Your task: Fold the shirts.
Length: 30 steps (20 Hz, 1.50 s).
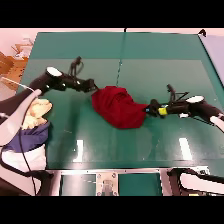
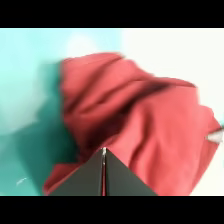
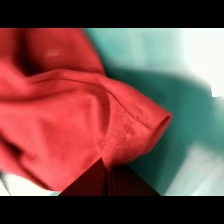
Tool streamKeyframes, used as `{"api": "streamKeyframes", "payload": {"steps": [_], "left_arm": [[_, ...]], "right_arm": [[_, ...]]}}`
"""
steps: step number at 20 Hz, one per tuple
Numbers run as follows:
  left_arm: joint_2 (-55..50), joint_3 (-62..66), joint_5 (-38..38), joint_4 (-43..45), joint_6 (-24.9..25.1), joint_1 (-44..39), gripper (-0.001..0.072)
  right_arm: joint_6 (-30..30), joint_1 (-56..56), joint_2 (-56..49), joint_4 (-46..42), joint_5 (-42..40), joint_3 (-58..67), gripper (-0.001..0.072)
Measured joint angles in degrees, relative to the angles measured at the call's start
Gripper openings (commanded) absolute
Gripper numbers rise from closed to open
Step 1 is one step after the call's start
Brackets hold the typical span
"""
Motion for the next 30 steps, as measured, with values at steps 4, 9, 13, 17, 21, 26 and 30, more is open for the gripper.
{"api": "streamKeyframes", "payload": {"steps": [4, 9, 13, 17, 21, 26, 30], "left_arm": [[9.38, 3.69, -2.60, 1.36, -1.81, 3.82, 0.0019], [27.02, 5.18, -3.56, 2.36, -3.93, 6.75, 0.0019], [36.89, 4.68, -6.27, 3.87, -6.97, 7.37, 0.0019], [39.78, -3.39, -9.57, 5.46, -9.31, 7.52, 0.0020], [40.57, -16.00, -7.98, 5.88, -8.44, 7.58, 0.0021], [40.83, -25.59, -7.04, 7.61, -6.40, 7.58, 0.0612], [40.83, -27.69, -7.41, 11.28, -5.86, 7.58, 0.0612]], "right_arm": [[0.00, -8.20, 10.60, 0.35, 6.36, 4.85, 0.0017], [3.41, -15.13, 25.22, 0.50, 11.43, 15.72, 0.0017], [6.27, -16.37, 33.05, 0.94, 12.79, 22.29, 0.0017], [9.53, -11.39, 35.45, 0.72, 12.55, 19.37, 0.0017], [11.15, 7.23, 34.93, 1.49, -0.35, 10.56, 0.0018], [11.74, 35.19, 23.30, 1.73, -21.22, 4.04, 0.0374], [11.52, 36.72, 19.65, 1.46, -23.63, 2.95, 0.0372]]}}
